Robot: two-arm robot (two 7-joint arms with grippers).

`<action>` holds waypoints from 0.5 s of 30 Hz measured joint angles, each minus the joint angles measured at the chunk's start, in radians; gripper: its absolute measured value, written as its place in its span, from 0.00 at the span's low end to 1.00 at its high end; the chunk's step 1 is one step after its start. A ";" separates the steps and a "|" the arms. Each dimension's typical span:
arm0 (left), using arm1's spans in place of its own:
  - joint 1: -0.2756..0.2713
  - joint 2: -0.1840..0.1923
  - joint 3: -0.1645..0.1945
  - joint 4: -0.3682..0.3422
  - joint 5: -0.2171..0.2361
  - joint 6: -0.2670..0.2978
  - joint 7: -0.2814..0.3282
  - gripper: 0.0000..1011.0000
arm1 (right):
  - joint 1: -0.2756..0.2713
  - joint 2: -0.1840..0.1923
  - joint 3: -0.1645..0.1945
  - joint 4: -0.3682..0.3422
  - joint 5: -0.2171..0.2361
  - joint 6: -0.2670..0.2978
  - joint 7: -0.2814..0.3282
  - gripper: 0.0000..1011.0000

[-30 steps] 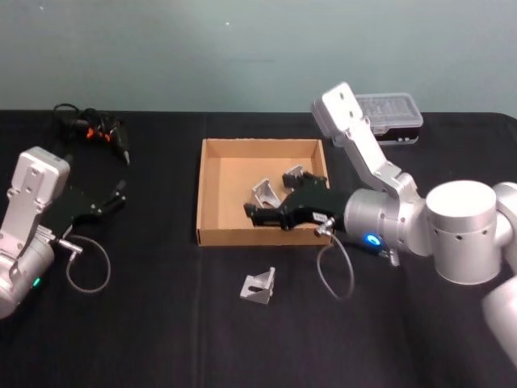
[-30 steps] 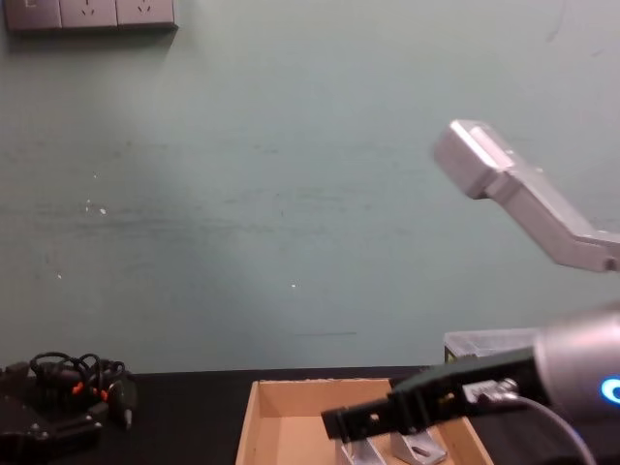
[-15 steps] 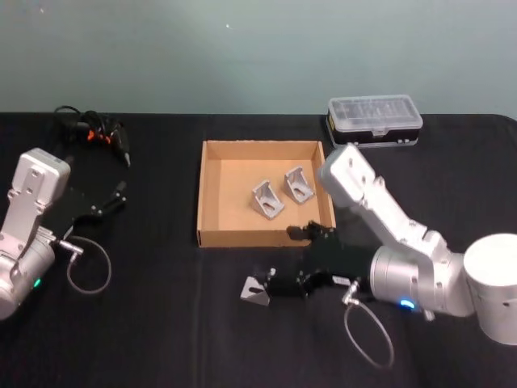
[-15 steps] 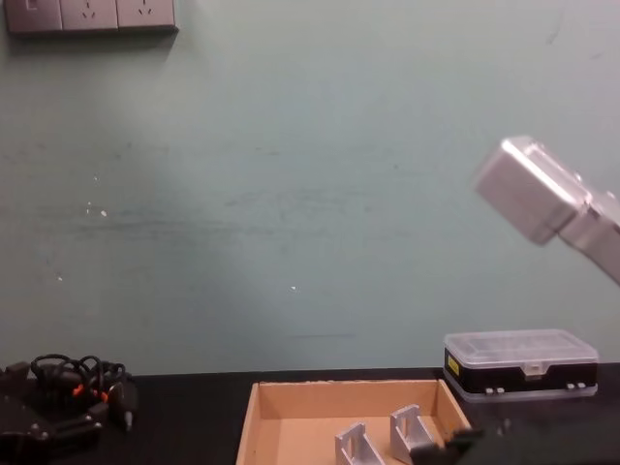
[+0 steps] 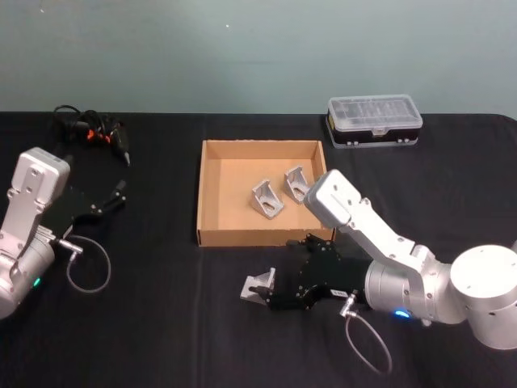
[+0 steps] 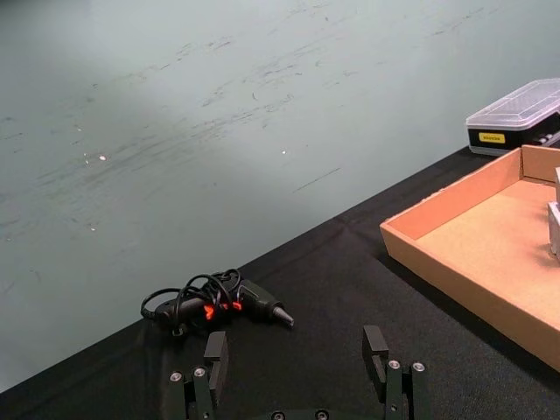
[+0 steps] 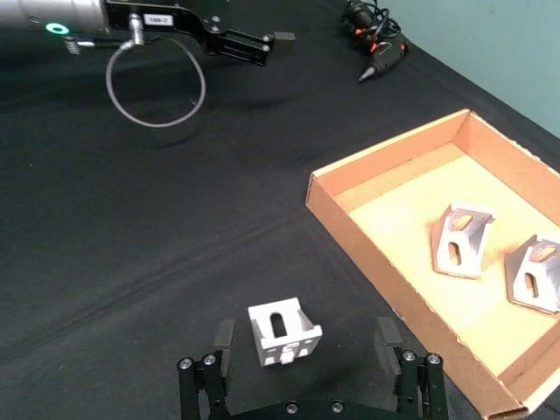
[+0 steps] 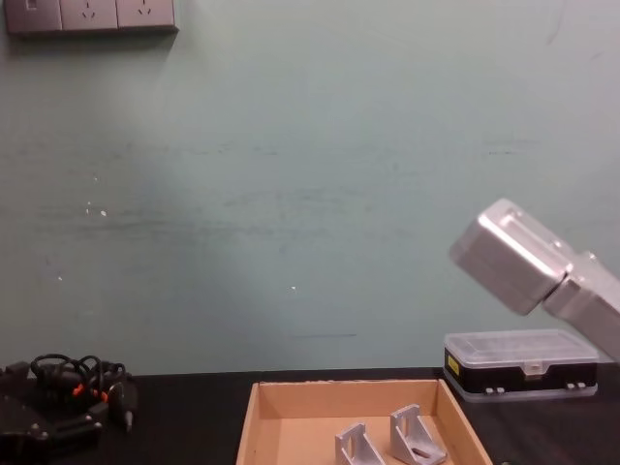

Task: Use one hand to pick up the angle iron from the table and place it into the box.

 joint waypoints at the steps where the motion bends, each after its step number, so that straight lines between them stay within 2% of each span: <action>1: 0.000 0.000 0.000 0.000 0.000 0.000 0.000 1.00 | 0.004 -0.003 -0.002 0.008 -0.001 -0.002 0.000 0.99; 15: 0.000 0.000 0.000 0.000 0.000 0.000 0.000 1.00 | 0.047 -0.045 -0.030 0.092 -0.007 -0.010 0.015 0.99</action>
